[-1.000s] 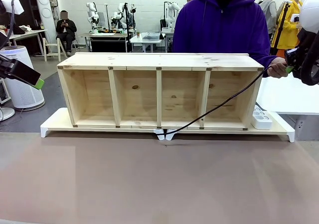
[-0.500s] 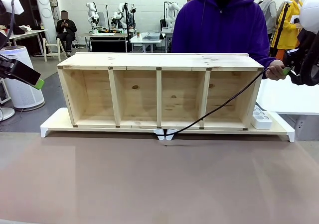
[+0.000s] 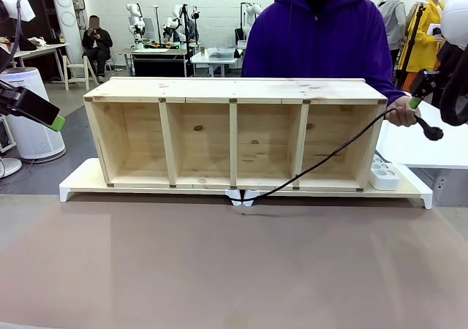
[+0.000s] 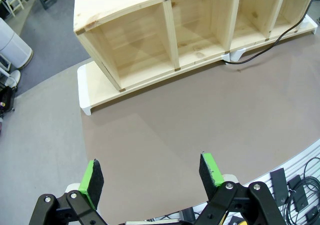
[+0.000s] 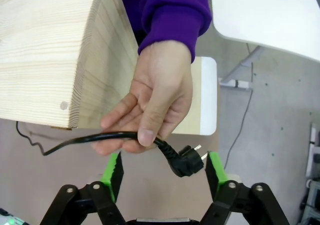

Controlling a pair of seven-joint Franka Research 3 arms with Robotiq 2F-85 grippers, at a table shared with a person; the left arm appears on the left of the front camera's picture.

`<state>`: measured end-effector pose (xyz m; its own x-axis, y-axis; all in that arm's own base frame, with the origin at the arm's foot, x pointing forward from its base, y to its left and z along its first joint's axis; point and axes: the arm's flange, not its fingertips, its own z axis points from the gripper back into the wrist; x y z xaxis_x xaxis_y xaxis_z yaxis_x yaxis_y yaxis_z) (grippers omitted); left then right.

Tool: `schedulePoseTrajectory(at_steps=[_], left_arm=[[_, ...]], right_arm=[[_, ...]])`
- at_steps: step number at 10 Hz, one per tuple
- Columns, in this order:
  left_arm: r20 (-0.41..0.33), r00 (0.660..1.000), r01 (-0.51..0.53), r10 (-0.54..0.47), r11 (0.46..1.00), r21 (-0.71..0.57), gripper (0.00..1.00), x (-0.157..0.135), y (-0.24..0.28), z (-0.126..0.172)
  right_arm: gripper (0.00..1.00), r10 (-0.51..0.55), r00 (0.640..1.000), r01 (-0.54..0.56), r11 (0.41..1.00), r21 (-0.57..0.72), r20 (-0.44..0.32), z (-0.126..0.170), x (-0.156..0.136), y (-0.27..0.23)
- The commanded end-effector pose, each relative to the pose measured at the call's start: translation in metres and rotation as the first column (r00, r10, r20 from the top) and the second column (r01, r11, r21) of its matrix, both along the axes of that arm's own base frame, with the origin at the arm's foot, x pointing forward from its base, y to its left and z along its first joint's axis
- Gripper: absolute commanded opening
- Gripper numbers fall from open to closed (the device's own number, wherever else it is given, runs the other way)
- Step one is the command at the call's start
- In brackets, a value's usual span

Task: Perform cable management.
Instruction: Release the Power Cable when the human grasps it.

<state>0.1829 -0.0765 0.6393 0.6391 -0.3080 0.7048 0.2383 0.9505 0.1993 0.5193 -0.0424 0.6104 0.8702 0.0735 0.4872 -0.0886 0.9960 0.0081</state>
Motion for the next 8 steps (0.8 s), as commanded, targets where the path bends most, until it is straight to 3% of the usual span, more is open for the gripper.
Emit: schedulePoseTrajectory(at_steps=[1, 8], left_arm=[[0.006, 1.000, -0.001, 0.001, 1.000, 0.001, 1.00, 0.0007, 0.0001, -0.0017], [0.006, 1.000, -0.001, 0.001, 1.000, 0.001, 1.00, 0.0007, 0.0001, -0.0017]], right_arm=[[1.00, -0.004, 1.000, 0.004, 1.000, -0.001, -0.005, 0.0000, -0.0005, 0.0012], [1.00, -0.004, 1.000, 0.004, 1.000, -0.001, -0.005, 0.0000, -0.0005, 0.0012]])
